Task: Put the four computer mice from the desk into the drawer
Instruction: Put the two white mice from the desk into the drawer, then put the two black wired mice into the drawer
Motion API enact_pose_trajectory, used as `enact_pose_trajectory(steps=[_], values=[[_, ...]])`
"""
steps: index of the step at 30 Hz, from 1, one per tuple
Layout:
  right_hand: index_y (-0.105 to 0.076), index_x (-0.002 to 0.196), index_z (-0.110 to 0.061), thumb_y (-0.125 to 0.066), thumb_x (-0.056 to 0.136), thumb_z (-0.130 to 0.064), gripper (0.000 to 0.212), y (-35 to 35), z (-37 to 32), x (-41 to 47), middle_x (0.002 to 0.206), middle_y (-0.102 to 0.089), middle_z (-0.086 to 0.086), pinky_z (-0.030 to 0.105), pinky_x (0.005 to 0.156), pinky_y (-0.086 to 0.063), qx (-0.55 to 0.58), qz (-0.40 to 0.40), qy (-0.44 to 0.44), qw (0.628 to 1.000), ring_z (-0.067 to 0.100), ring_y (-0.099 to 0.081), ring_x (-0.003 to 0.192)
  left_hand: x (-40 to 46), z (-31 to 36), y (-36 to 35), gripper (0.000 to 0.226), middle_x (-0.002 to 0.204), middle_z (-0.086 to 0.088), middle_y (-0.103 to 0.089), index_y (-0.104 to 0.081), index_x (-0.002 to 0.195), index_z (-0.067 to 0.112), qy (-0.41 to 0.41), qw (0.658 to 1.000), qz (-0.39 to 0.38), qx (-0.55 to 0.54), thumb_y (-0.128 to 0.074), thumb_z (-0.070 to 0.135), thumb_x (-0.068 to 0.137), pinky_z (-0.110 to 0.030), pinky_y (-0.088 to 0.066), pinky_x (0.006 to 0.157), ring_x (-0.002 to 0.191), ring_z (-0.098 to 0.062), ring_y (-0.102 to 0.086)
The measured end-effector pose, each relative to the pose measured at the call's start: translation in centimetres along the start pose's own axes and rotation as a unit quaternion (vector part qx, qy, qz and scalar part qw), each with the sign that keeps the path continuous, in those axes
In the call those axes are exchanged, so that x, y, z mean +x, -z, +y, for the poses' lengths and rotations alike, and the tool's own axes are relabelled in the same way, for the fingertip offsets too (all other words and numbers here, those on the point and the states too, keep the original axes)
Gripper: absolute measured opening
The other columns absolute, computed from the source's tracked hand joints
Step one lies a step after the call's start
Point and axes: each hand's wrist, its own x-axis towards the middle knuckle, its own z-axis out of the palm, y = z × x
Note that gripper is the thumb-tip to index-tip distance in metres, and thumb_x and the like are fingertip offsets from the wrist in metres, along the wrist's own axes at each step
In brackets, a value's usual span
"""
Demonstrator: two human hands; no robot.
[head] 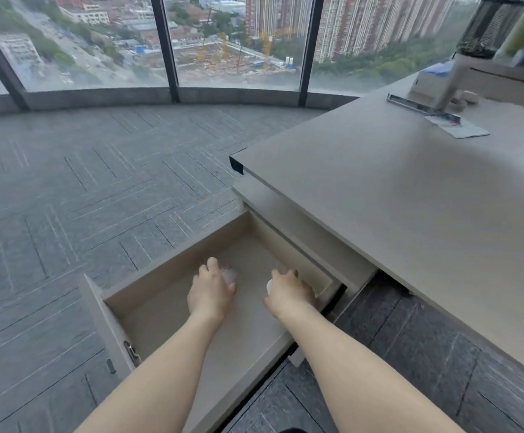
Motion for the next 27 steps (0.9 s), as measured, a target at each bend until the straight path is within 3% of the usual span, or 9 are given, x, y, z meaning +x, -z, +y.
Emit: enact_pose_trajectory(steps=[4,10,13,17,22,27], values=[[-0.043,0.132,-0.016,-0.059,0.091,-0.023,0.044,-0.6,-0.2,0.4,0.132,-0.048,0.015,0.040,0.085,-0.048,-0.003,0.010,0.013,1.000,0.035,-0.054,0.117,0.9,-0.4,-0.1,0.043,0.120,-0.015,-0.051,-0.045,0.113,0.007,-0.005,1.000,0.019,0.013,-0.057,0.040,0.089,-0.044,-0.044,0.085,0.113,-0.037,-0.051],[-0.051,0.122,-0.009,-0.041,0.096,-0.021,0.031,1.4,0.6,-2.8,0.124,-0.053,0.016,0.036,0.073,-0.043,0.091,0.094,0.071,0.989,0.036,-0.057,0.106,-1.3,0.4,2.3,0.028,0.112,-0.015,-0.056,-0.055,0.104,0.008,-0.030,0.989,0.088,-0.115,-0.047,0.034,0.094,-0.041,-0.041,0.085,0.104,-0.037,-0.054],[-0.056,0.126,-0.011,-0.043,0.097,-0.022,0.034,3.4,1.9,-7.0,0.123,-0.059,0.010,0.039,0.079,-0.052,0.172,0.166,0.121,0.963,0.030,-0.061,0.104,-3.3,2.6,4.7,0.020,0.106,-0.012,-0.059,-0.057,0.099,0.010,-0.083,0.975,0.119,-0.167,-0.048,0.028,0.094,-0.035,-0.040,0.078,0.097,-0.031,-0.057],[-0.068,0.111,-0.014,-0.052,0.093,-0.018,0.025,7.1,6.1,-14.1,0.107,-0.070,0.003,0.036,0.079,-0.055,0.256,0.317,0.151,0.901,0.019,-0.067,0.091,-7.6,9.5,7.5,0.017,0.102,-0.004,-0.060,-0.059,0.101,0.012,-0.182,0.947,0.123,-0.235,-0.048,0.023,0.094,-0.026,-0.037,0.076,0.091,-0.019,-0.058],[-0.074,0.097,-0.015,-0.058,0.092,-0.013,0.017,12.0,16.5,-21.9,0.089,-0.073,-0.002,0.016,0.065,-0.046,0.267,0.467,0.090,0.838,0.010,-0.063,0.072,-15.1,20.2,7.3,0.019,0.103,-0.002,-0.063,-0.062,0.106,0.012,-0.286,0.912,0.081,-0.284,-0.053,0.021,0.092,-0.026,-0.045,0.077,0.088,-0.016,-0.062],[-0.072,0.098,-0.017,-0.059,0.090,-0.012,0.017,13.0,29.9,-27.0,0.099,-0.072,0.001,0.031,0.073,-0.050,0.245,0.543,-0.055,0.801,0.020,-0.063,0.089,-21.7,29.4,2.9,0.031,0.120,-0.007,-0.061,-0.059,0.118,0.014,-0.366,0.896,-0.034,-0.249,-0.057,0.025,0.089,-0.036,-0.050,0.088,0.103,-0.023,-0.063]])
